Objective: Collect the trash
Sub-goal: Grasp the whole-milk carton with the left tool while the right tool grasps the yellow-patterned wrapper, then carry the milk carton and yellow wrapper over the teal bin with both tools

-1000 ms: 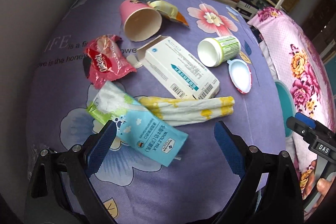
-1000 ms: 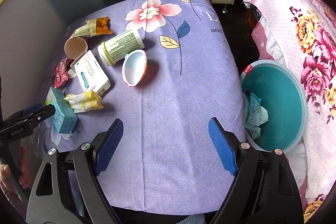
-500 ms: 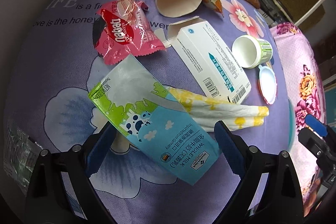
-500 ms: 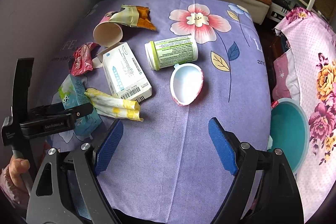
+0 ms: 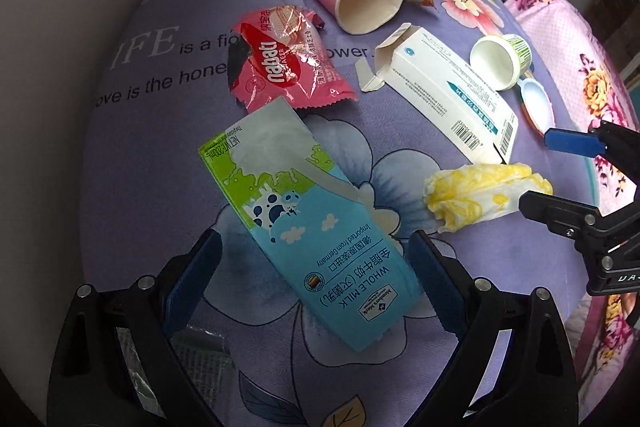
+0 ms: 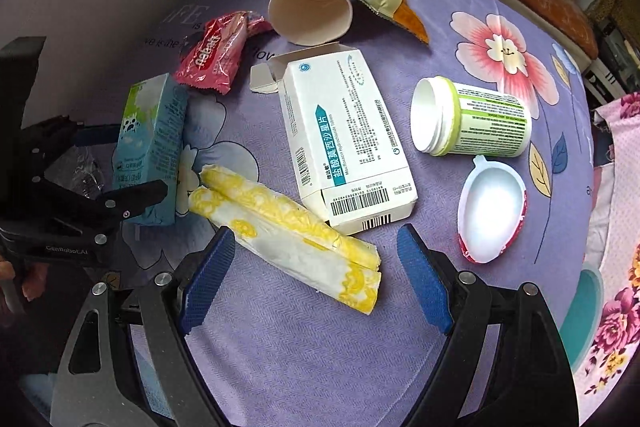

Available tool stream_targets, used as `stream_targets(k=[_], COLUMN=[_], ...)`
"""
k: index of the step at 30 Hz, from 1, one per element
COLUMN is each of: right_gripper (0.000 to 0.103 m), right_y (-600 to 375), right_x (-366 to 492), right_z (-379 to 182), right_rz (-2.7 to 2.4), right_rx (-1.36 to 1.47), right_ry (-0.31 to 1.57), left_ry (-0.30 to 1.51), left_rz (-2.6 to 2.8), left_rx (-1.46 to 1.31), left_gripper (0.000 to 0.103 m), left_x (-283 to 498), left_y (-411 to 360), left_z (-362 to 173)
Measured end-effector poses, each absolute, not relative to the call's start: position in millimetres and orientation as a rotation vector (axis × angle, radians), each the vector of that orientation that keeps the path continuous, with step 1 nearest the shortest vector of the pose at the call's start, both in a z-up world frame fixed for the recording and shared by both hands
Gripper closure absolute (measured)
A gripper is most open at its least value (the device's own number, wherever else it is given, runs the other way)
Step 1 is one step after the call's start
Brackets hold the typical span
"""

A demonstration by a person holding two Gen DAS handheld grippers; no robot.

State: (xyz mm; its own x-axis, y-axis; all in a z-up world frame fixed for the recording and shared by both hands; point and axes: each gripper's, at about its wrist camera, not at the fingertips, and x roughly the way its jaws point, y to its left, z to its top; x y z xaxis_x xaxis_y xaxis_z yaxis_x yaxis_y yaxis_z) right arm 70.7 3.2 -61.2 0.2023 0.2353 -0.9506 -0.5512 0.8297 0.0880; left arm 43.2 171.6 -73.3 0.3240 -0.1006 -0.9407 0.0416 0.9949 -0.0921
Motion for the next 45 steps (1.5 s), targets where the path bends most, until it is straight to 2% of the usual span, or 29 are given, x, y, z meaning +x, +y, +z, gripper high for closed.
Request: stream_targets(k=[6,10,12,14,18,19,21,23,25,26,27,32,45], right_gripper=[0.024,0.039,0.040,0.049,0.083,0.089,0.094,0.094,0.094,0.094,0.094,0.094,0.094], right_y=[22.1,27.6,27.8,27.5,15.2,10.4,-4.9,-19.0,-34.5,-43.5,-52.9,-95.4,-165.1], right_x=[63.5,62.1,59.6,53.3,46.4,45.8,43.9,42.1,38.3,38.3,39.4,32.9,28.7], right_z=[-77.5,-93.3,-96.7,-96.8,-94.5,-94.0,-92.8,-90.6,-87.5,-85.4,-83.7,-73.5,-66.3], right_rz=[0.637,0.648,0.647,0.630,0.577,0.565,0.533,0.501,0.479,0.468,0.457,0.407,0.322], right_rx=[-0.348,-0.388,-0.400,-0.439,-0.419,-0.398,-0.340,-0.261,-0.186,-0.147,-0.111,0.046,0.247], right_ry=[1.282,1.308,1.293,1.269,1.255,1.257,1.264,1.269,1.264,1.259,1.254,1.224,1.155], left_ry=[1.236,1.232,1.231,1.237,1.255,1.259,1.246,1.226,1.203,1.199,1.197,1.184,1.156], left_rz=[-0.111,-0.123,-0.124,-0.116,-0.089,-0.080,-0.047,-0.020,0.014,0.013,0.010,-0.040,-0.228], left_rx=[-0.070,-0.092,-0.105,-0.120,-0.153,-0.166,-0.179,-0.202,-0.170,-0.167,-0.170,-0.146,-0.036], left_gripper=[0.009,0.009,0.009,0.009,0.009,0.009,0.009,0.011,0.035,0.040,0.052,0.053,0.053], left_x=[47.1,45.5,43.4,42.5,44.9,44.3,42.1,40.2,37.8,36.5,35.0,25.2,21.3], left_y=[182.7,189.0,191.2,195.3,193.5,194.3,195.6,195.0,190.1,186.2,184.9,165.0,70.4], left_z=[-74.6,-75.9,-76.9,-78.7,-85.5,-87.6,-88.6,-88.1,-84.4,-82.5,-81.2,-73.7,-55.9])
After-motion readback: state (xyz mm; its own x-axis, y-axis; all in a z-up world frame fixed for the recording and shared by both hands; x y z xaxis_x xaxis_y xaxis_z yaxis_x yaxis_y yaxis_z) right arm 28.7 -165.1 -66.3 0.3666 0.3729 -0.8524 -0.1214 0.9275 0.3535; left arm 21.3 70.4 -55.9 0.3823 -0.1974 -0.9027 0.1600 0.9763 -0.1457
